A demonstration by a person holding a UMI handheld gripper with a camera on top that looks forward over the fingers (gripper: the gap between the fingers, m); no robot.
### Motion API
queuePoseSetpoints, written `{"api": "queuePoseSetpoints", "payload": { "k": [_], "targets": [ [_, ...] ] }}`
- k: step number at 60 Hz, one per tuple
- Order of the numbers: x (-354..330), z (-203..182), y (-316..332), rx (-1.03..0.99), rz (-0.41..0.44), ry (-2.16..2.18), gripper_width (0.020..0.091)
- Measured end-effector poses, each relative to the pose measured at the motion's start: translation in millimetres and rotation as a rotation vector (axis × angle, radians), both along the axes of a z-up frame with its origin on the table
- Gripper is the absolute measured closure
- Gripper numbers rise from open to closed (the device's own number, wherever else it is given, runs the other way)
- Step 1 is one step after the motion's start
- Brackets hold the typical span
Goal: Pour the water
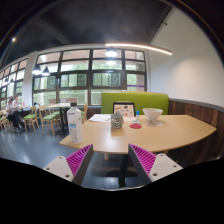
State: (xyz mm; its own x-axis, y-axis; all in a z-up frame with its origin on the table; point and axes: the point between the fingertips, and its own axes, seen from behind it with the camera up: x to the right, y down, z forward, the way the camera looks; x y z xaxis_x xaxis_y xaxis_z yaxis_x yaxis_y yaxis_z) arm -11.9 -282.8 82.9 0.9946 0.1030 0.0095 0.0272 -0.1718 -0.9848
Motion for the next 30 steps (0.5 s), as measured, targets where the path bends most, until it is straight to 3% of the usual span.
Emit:
{"api": "queuePoseSetpoints", "payload": {
  "k": [14,24,30],
  "targets": [
    [-10,3,8,-0.008,0.055,-0.022,0.0293],
    [-54,9,18,0.029,0.117,-0.008,0.0291],
    [-92,8,57,0.036,0.157,0.014,0.0296]
  ]
}}
